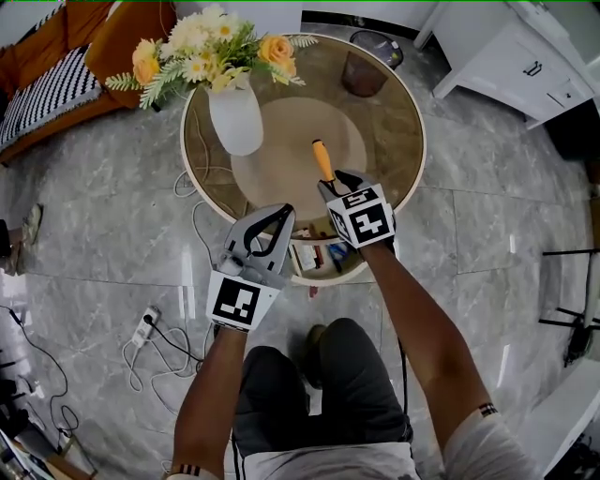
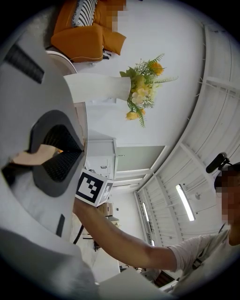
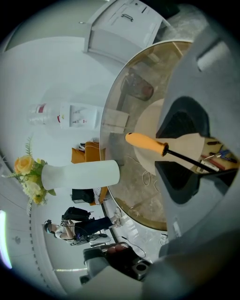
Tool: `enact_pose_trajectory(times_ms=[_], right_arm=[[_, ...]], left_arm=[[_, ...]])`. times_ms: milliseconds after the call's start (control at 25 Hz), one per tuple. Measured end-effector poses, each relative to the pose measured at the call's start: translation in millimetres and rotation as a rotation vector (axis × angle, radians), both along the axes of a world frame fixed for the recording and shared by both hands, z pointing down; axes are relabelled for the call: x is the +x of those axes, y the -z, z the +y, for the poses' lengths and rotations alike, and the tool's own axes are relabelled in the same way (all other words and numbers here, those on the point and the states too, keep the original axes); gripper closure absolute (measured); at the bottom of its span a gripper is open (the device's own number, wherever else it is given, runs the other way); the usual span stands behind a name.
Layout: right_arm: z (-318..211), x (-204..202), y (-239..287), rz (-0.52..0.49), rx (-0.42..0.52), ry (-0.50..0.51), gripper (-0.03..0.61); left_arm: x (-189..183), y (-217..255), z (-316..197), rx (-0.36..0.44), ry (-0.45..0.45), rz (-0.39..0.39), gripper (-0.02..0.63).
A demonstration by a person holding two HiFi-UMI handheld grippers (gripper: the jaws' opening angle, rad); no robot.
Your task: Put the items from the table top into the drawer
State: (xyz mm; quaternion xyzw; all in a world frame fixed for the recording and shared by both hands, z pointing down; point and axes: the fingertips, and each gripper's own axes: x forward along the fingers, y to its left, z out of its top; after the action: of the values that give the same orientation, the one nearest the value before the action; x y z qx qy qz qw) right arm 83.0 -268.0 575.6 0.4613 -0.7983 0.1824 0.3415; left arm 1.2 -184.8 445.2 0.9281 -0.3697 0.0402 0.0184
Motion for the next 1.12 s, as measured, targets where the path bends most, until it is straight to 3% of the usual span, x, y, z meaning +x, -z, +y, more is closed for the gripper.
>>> enact_pose_trajectory(times_ms=[280, 520, 1120], right_arm=[[2, -6, 0, 0.023, 0.006, 0.03, 0.492], [8, -5, 5, 0.032, 0.054, 0.035, 0.5], [62, -2, 58, -0.137, 0.252, 0.149, 0.502]], left_arm=[[1, -8, 4, 0.008, -0.004, 0.005, 0.614], [0, -11, 9, 0.024, -0.009, 0.004, 0.614], [-2, -33, 14, 0.054, 0.004, 0.014, 0.614]])
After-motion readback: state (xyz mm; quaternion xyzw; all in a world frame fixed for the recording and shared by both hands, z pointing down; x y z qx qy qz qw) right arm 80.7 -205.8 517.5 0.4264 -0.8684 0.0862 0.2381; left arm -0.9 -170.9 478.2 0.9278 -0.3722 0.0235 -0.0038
